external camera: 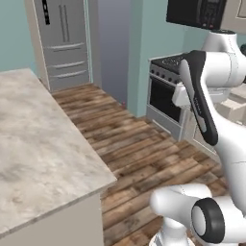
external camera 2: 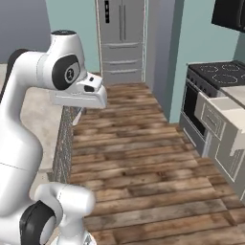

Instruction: Pick up the metallic utensils from the counter and place them in the open drawer. Make sure not to pick up any wooden utensils.

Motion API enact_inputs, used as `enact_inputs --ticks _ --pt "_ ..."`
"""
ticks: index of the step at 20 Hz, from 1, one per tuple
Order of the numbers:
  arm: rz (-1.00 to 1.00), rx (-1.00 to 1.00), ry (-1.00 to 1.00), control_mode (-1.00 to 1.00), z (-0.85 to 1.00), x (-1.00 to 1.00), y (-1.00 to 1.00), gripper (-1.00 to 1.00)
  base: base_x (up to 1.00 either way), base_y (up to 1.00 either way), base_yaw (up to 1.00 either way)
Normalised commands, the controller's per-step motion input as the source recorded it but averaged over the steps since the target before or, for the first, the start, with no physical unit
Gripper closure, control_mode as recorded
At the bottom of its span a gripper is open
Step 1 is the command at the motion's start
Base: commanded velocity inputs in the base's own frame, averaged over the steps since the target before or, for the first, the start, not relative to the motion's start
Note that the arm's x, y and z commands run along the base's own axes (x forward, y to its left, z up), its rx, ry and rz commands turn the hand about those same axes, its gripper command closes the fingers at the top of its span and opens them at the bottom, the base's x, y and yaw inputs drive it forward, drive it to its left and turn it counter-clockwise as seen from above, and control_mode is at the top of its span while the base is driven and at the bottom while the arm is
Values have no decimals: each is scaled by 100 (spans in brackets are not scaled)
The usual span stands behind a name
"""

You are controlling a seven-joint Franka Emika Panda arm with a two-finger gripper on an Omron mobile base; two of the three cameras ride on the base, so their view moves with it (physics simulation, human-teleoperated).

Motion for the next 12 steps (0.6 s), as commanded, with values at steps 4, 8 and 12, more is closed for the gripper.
enact_inputs --ticks 4,8,12 --pt "0 0 0 100 0 0 0 100 93 -100 0" --pt "0 0 0 100 0 0 0 100 86 -100 0" --pt "0 0 0 100 0 0 0 100 80 -100 -1"
